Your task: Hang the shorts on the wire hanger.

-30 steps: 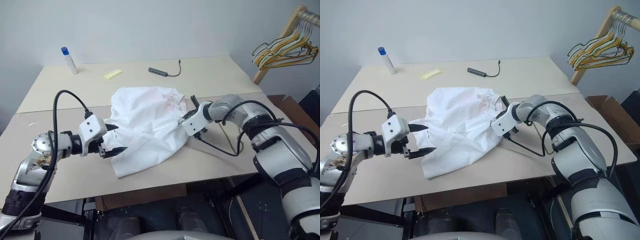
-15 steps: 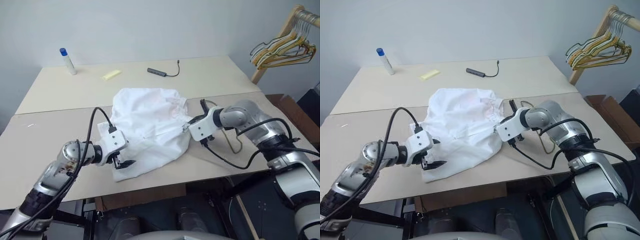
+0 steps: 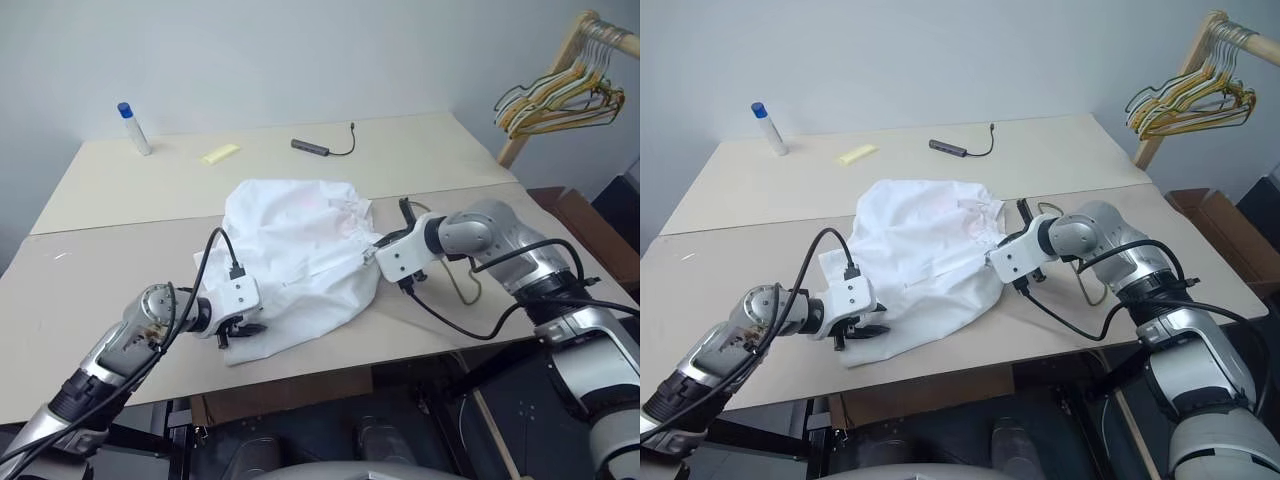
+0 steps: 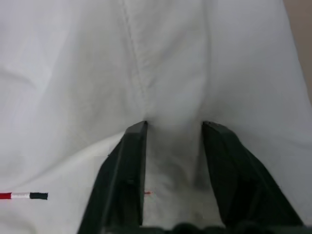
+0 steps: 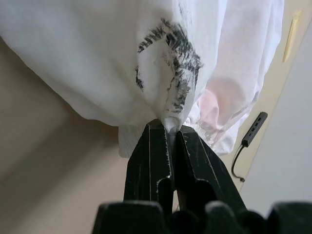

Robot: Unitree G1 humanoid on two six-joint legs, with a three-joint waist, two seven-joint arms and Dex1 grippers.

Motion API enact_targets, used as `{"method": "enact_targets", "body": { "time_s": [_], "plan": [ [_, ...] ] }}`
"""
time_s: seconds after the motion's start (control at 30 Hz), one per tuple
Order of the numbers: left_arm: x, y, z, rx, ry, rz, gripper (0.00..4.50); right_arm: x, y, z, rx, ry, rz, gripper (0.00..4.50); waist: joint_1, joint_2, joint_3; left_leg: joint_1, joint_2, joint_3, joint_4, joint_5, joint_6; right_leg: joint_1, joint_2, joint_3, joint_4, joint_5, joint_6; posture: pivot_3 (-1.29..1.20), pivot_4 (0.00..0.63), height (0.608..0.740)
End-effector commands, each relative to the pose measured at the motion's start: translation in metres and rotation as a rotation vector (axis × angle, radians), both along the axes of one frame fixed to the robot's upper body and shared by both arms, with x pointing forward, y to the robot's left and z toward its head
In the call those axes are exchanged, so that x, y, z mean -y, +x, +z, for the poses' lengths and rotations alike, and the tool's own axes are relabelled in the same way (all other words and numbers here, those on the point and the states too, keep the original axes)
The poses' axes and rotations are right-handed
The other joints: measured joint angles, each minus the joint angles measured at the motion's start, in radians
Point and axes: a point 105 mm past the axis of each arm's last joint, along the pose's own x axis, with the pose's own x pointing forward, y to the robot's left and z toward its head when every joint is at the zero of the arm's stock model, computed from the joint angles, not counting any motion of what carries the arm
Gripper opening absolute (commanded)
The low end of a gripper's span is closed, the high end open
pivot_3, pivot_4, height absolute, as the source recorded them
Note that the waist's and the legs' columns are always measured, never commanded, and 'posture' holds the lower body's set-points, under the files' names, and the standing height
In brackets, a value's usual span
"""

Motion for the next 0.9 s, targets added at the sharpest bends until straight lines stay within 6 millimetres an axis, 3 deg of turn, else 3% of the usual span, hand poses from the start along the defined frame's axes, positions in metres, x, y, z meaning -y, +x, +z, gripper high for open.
{"method": "enact_targets", "body": {
  "time_s": [0.03,0.1,0.13,0.23,0.43,0.53,0.7,0.83,0.9],
  "plan": [
    [-0.026,0.01,-0.008,-0.011,0.066,0.085,0.74,0.001,0.002,0.021,0.057,0.043,-0.006,0.0,0.0,0.0,0.0,0.0,0.0,0.0,0.0,0.0,0.0,0.0,0.0,0.0,0.0,0.0,0.0,-0.03,0.0,0.74],
    [-0.03,0.016,-0.003,0.01,0.068,0.091,0.12,0.002,0.002,0.021,0.058,0.046,-0.013,0.0,0.0,0.0,0.0,0.0,0.0,0.0,0.0,0.0,0.0,0.0,0.0,0.0,0.0,0.0,0.0,-0.03,0.0,0.74],
    [-0.033,0.019,0.0,0.022,0.072,0.093,0.03,0.003,0.003,0.021,0.058,0.047,-0.019,0.0,0.0,0.0,0.0,0.0,0.0,0.0,0.0,0.0,0.0,0.0,0.0,0.0,0.0,0.0,0.0,-0.03,0.0,0.74],
    [-0.041,0.033,0.012,0.086,0.087,0.085,0.03,0.007,0.005,0.022,0.063,0.052,-0.04,0.0,0.0,0.0,0.0,-0.001,0.0,0.0,0.0,0.0,0.0,-0.001,0.0,0.0,0.0,0.0,0.0,-0.03,0.0,0.74],
    [-0.05,0.059,0.066,0.259,0.033,-0.009,0.03,0.008,0.004,0.045,0.042,0.158,-0.067,0.0,0.002,-0.001,0.001,-0.004,0.0,0.0,0.001,0.0,0.0,-0.003,0.0,-0.001,-0.001,0.0,0.0,-0.03,0.0,0.74],
    [-0.057,0.06,0.096,0.333,0.026,-0.104,0.03,0.009,-0.004,0.059,0.016,0.212,-0.055,0.0,0.002,0.0,0.001,-0.005,0.0,0.0,0.001,0.0,0.0,-0.004,0.0,-0.001,-0.002,0.0,0.0,-0.03,0.0,0.74],
    [-0.065,0.051,0.126,0.394,0.038,-0.232,0.03,0.011,-0.027,0.067,-0.039,0.236,-0.016,0.0,0.002,0.0,0.001,-0.005,0.0,0.001,0.001,-0.001,0.001,-0.003,0.0,-0.001,-0.003,0.0,0.001,-0.03,0.0,0.74],
    [-0.073,0.082,0.165,0.674,0.099,-0.097,0.03,0.012,-0.039,0.061,-0.067,0.249,-0.04,0.0,0.01,-0.001,0.001,-0.005,0.0,0.001,0.002,-0.001,0.001,-0.003,0.0,-0.002,-0.001,0.0,0.001,-0.01,0.0,0.74],
    [-0.074,0.087,0.174,0.731,0.096,-0.074,0.03,0.014,-0.041,0.056,-0.071,0.248,-0.057,0.0,0.019,-0.001,0.001,-0.005,0.0,0.001,0.003,-0.001,0.001,-0.002,-0.001,-0.002,-0.001,0.0,0.001,-0.01,0.0,0.74]
  ]
}}
